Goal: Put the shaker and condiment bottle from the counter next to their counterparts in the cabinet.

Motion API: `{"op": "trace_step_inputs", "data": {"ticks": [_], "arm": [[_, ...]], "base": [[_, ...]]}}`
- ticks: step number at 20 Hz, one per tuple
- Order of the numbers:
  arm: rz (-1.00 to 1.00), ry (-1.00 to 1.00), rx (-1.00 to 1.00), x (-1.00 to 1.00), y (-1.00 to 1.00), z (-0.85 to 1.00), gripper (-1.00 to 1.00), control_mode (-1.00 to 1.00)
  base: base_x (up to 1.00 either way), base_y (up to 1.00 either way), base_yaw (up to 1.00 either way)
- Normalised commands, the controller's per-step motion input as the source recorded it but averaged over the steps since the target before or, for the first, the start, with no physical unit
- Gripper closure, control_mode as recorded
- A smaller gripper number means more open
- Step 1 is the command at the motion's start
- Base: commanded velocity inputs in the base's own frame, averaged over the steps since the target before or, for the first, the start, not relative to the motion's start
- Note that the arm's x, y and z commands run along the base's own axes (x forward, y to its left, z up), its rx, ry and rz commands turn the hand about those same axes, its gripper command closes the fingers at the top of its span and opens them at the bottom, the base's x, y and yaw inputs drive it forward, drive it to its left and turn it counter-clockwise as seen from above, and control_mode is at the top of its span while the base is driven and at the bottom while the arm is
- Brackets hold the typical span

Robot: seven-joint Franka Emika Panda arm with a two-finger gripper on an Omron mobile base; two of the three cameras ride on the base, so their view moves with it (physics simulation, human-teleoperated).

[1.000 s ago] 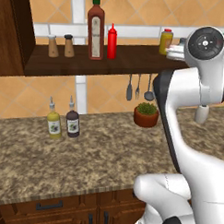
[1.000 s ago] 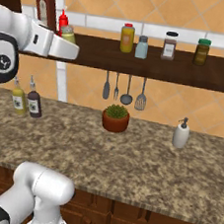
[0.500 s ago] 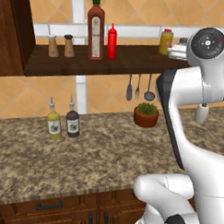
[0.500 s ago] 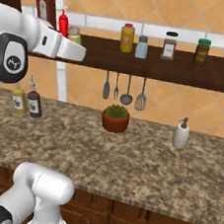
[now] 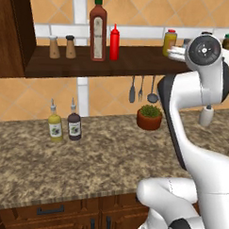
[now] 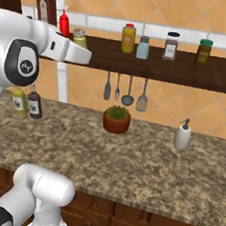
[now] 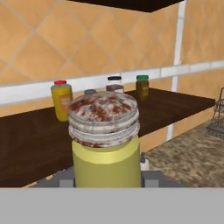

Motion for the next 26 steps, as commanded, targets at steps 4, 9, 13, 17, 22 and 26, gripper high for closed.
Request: {"op": "trace_step_inputs", "data": {"ticks": [4, 9, 13, 17, 22, 26], "arm": [[0.00, 0.04, 0.09, 0.34, -0.04, 0.00, 1.00, -1.00], [0.00, 0.00, 0.01, 0.21, 0.00, 0.00, 1.00, -1.00], [0.00, 0.00, 0.00, 0.24, -0.02, -0.05, 1.00, -1.00], [0.00, 0.00, 0.00, 0.26, -0.14, -0.13, 1.00, -1.00], [0.00, 0.00, 0.00, 0.27, -0.16, -0.24, 1.00, -1.00], [0.00, 0.00, 0.00, 0.36, -0.11, -0.18, 1.00, -1.00]], "base": [[0.00, 0.00, 0.00], [0.00, 0.00, 0.00], [0.00, 0.00, 0.00], [0.00, 0.00, 0.00], [0.00, 0.00, 0.00], [0.00, 0.00, 0.00]]}}
